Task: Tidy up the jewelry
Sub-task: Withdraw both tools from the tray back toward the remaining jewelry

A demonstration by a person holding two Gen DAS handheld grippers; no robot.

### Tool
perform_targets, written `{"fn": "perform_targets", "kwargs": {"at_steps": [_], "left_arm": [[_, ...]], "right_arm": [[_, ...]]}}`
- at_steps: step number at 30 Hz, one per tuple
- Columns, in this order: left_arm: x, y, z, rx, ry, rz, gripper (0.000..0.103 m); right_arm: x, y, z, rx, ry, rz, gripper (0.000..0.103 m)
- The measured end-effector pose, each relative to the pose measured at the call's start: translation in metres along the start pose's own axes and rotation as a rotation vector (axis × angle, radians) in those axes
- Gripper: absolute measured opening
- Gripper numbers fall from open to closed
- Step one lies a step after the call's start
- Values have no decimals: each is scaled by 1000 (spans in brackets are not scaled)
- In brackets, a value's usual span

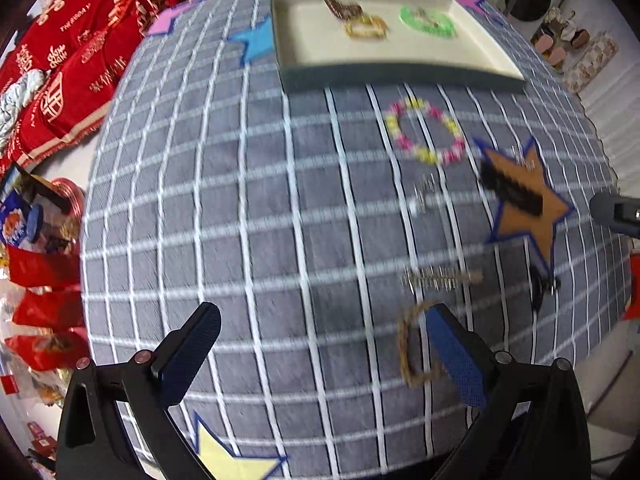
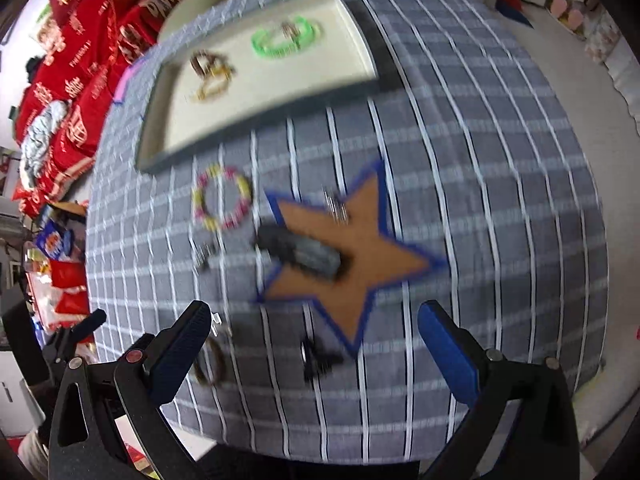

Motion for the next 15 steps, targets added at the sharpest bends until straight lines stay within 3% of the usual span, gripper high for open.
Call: {"fn": "perform_targets", "kwargs": {"at_steps": [6,15], "left_arm": [[-11,-8,24,-7,48,17,103],[-31,-24,44,-38,93,38,103]], "right_arm": [[-12,-4,35,-20,59,34,103],[-27,-9,58,-19,118,82,103]]}}
Point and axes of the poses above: each gripper's, at about its wrist camera, not at the fingertips, and x roughly against the way its jaws point, y to its left, z to its underside, the point moved 10 cm from there along -x, roughly the way its jaws point, and after that the axes turned 12 degrees about z, right-handed, at the moved point
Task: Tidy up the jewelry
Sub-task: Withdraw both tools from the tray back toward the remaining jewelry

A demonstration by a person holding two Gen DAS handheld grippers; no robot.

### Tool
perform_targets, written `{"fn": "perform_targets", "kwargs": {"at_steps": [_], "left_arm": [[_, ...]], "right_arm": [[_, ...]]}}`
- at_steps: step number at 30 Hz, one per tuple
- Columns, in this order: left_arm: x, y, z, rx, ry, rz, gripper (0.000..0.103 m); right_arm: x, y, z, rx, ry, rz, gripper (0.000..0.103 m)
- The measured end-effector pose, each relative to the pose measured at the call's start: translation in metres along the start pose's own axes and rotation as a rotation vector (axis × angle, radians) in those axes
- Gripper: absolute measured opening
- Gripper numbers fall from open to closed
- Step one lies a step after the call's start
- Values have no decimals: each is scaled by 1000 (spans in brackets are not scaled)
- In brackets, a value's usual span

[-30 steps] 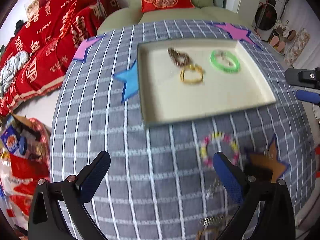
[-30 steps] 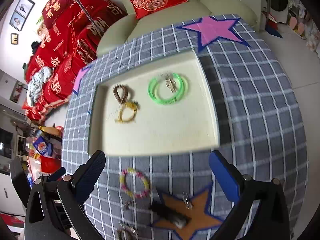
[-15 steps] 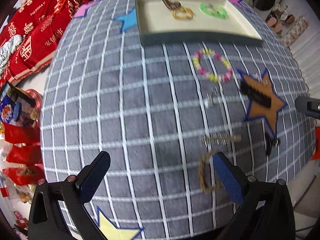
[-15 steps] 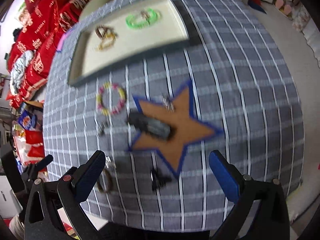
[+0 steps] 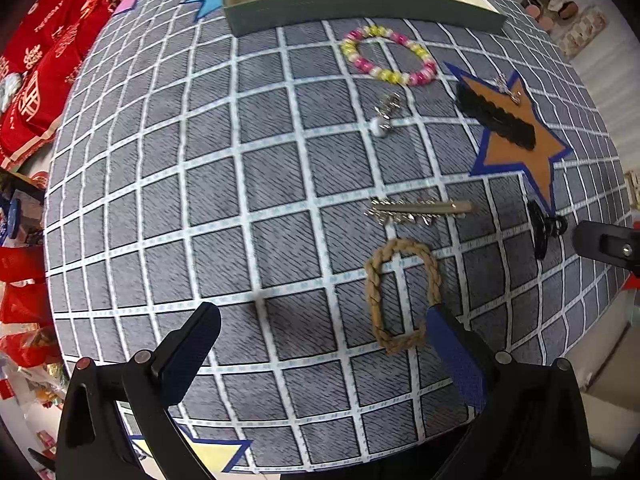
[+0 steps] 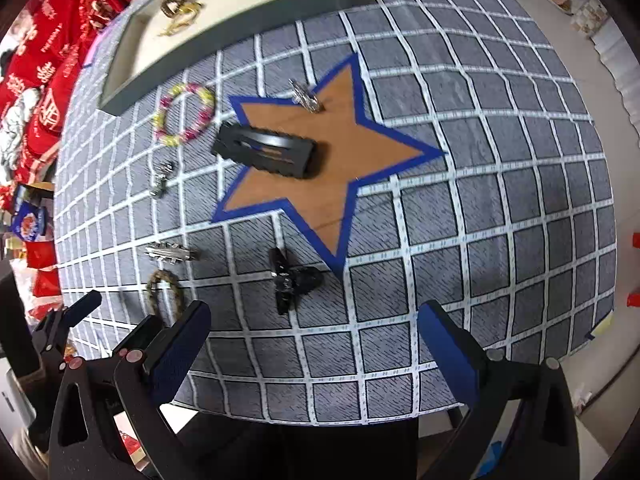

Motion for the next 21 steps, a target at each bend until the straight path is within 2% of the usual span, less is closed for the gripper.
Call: {"fn": "perform_targets", "kwargs": {"at_steps": [7,14,15,16,20,21], "left_arm": [[4,-7,6,-12,-6,8,103],[-24,-37,-2,-24,-4,-11,103],[-26,-37,-2,-26,-4,-13,97],[-29,-40,-1,-29,7,-15,97],[-41,-43,-3,-39,5,-16,97],[-42,-40,-3,-40,5,-15,97]], "right_arm": [[-6,-10,2,-6,12,13,103],[-14,-4,-4,8,10,17,103],[-14,-4,-5,10,9,16,101],[-15,-1,-5,11,8,16,96],[-20,3,-4,15,10,13,89],[-21,3,-4,18,9,16,83]]}}
Point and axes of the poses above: each gripper's, at about its wrist camera, not at the fingertips, and x roughly against the way its jaws point, y to its left, z to its underside, the point moved 10 cm from there along -x, roughly the way its jaws point, and after that the axes turned 12 degrees about z, right-handed, at the moved point
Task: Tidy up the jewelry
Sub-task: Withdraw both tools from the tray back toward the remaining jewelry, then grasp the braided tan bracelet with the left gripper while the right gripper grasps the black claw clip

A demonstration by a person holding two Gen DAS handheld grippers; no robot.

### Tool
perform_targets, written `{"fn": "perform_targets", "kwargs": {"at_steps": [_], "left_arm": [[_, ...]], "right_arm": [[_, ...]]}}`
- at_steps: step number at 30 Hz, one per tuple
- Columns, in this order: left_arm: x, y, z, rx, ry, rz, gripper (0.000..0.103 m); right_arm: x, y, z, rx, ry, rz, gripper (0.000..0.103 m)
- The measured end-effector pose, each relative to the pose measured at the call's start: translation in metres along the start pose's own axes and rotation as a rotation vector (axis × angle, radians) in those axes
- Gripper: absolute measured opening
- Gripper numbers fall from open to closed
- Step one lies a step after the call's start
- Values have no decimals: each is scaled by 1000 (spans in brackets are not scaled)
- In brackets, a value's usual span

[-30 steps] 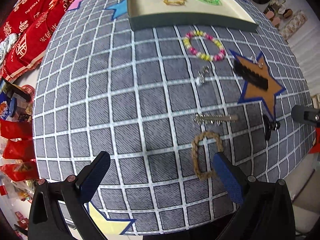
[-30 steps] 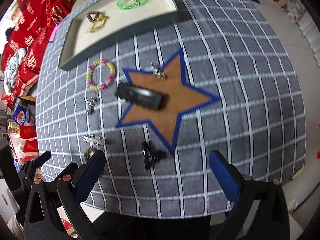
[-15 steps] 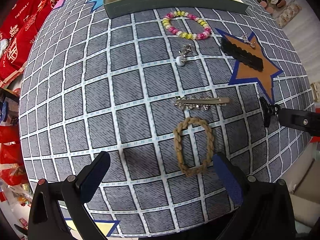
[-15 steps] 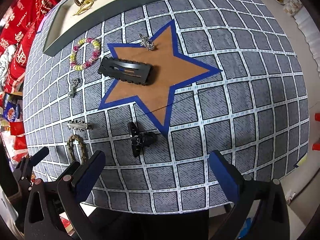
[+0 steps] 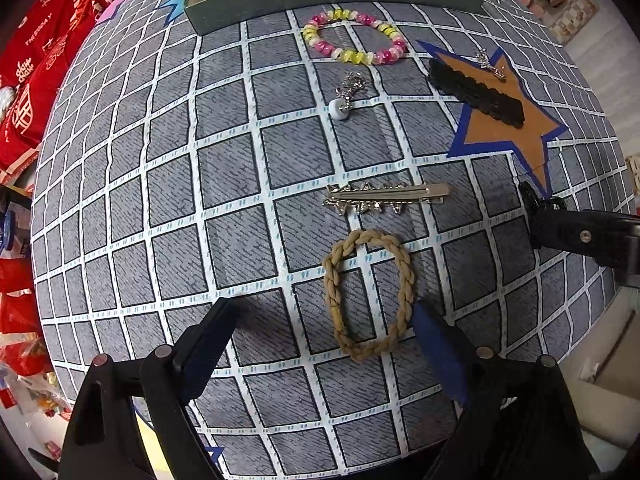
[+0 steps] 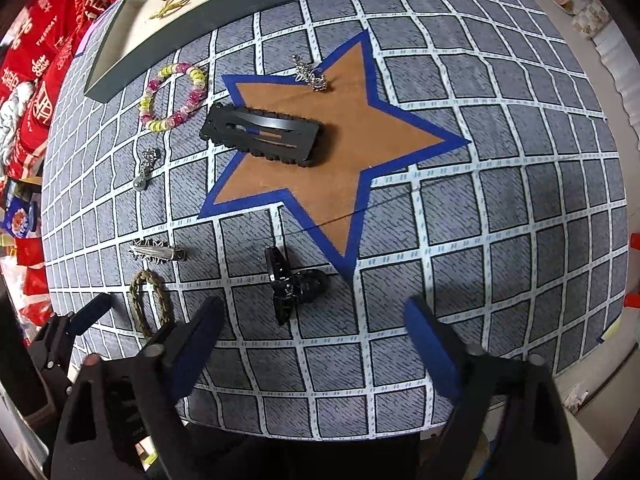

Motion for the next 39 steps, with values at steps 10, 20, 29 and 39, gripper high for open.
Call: {"fn": "perform_targets", "kwargs": {"at_steps": [10,20,29,39], "left_arm": [[16,-1,1,-42,-5,16,79],[29,-25,-2,-95,-18,46,20],[44,-24,-12,-9,-34,174,20],[77,9,-40,29,-105,201,20]], "right_arm": [[-13,10,3,15,-6,47,61],[-13,21,-5,7,-27,67,25],[-3,20,-2,15,-50,11,25],[28,8,-28,-3,-81,-39,25]]}}
Point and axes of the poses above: each gripper's, at about its wrist camera, not at the fingertips, and x roughly against the way its jaws point, y to its left, z to its underside, the point moved 10 cm from there along -x, roughly the way its jaws point, and after that the axes turned 12 degrees about z, right-handed, at the moved point
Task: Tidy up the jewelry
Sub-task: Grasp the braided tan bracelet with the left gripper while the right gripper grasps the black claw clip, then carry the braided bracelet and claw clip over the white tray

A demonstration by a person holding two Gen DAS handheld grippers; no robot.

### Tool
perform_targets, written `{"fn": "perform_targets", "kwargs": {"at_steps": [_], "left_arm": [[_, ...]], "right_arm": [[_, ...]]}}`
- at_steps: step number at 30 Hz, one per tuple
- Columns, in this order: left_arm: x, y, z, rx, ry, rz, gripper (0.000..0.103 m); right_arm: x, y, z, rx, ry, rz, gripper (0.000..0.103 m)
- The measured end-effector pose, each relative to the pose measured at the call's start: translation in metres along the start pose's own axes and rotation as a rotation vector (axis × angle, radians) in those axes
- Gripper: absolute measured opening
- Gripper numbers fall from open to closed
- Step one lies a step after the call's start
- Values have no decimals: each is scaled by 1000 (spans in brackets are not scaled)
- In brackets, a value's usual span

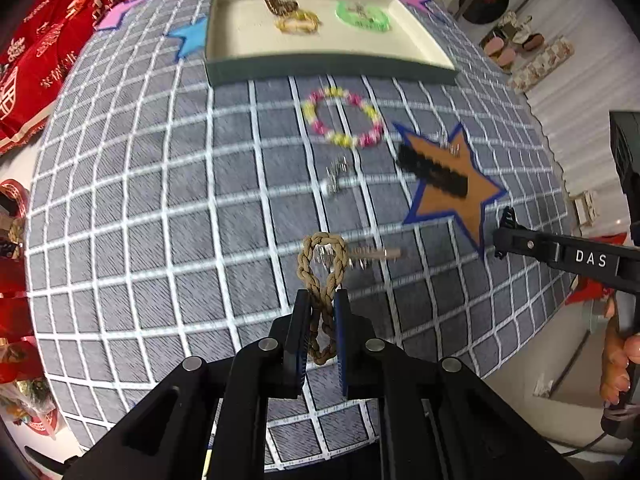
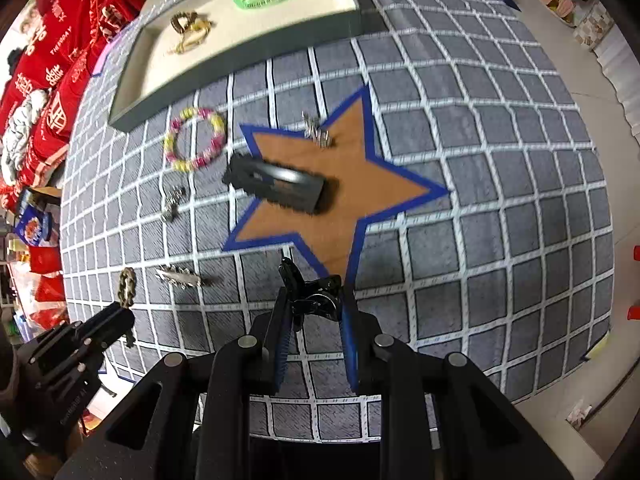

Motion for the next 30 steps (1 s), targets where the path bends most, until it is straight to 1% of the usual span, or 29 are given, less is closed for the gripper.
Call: {"fn": "perform_targets", "kwargs": {"at_steps": [2,6,7,8,9,10,11,17,21,25,30], "left_arm": [[9,4,-10,-1,-23,-1,20],[26,13,-25,-8,-67,-2,20],[32,14,-30,-9,-79,-2,20],[36,13,-34,-7,-90,-3,20],[40,15,-40,-5,-100,-2,20],[43,14,-47,-2,-110,-1,20],[46,15,-55,-1,-121,-1,20],[59,15,-99,-10,-177,-9,20],[64,17,-134,-11,-225,-15,20],[61,21,-166,-17,-266,-32,20],[47,27,-204,-22,-283,-60,20]], "right_arm": [[14,-4,-2,2,-13,-5,25],[26,1,-32,5,-42,-21,25],[29,0,-34,6,-50,-24,25],[33,-3,-27,8,-58,-26,25],[37,-2,-36,13,-70,-29,25],[42,-5,-33,17,-78,-30,25],[45,-5,-38,20,-87,-31,25],[63,-2,-78,51,-147,-38,25],[69,3,-113,63,-182,-64,25],[68,10,-145,78,-215,-78,25],[60,21,-187,94,-237,-89,25]]}}
Point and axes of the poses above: each gripper's, at about its wrist camera, not at the fingertips, and x roughly against the way its jaws point, y to its left, z to its underside, the point moved 10 cm from there along -x, roughly the way its jaws point, and after that the axes turned 12 degrees about z, right-handed, at the moved point
